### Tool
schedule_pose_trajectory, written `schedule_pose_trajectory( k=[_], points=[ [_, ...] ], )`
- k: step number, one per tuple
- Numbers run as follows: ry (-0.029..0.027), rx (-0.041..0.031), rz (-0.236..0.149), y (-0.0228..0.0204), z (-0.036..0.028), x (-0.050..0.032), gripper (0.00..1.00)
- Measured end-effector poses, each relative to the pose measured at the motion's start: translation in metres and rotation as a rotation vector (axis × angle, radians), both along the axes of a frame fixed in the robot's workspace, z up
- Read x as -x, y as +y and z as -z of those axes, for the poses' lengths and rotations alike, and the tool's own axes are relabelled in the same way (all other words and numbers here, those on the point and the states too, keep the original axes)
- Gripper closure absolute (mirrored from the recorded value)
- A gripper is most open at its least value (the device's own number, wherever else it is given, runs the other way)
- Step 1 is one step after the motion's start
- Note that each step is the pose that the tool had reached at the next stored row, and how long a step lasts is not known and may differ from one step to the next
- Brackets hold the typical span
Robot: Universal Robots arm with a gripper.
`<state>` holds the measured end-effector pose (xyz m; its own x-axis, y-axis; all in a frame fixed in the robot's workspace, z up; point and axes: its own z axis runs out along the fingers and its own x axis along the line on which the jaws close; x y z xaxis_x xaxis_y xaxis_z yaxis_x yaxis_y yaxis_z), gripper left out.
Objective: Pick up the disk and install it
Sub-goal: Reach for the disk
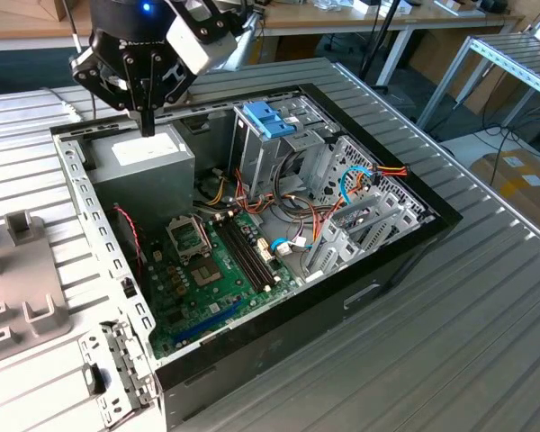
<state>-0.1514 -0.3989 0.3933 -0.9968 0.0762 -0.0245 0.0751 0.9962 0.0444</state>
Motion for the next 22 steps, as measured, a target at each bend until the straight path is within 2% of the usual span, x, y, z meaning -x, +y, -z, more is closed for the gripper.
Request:
schedule_pose_trajectory(
  k=[22],
  points=[
    [0.0000,0.0000,0.000,0.0000,0.0000,0.0151,0.89]
  ],
)
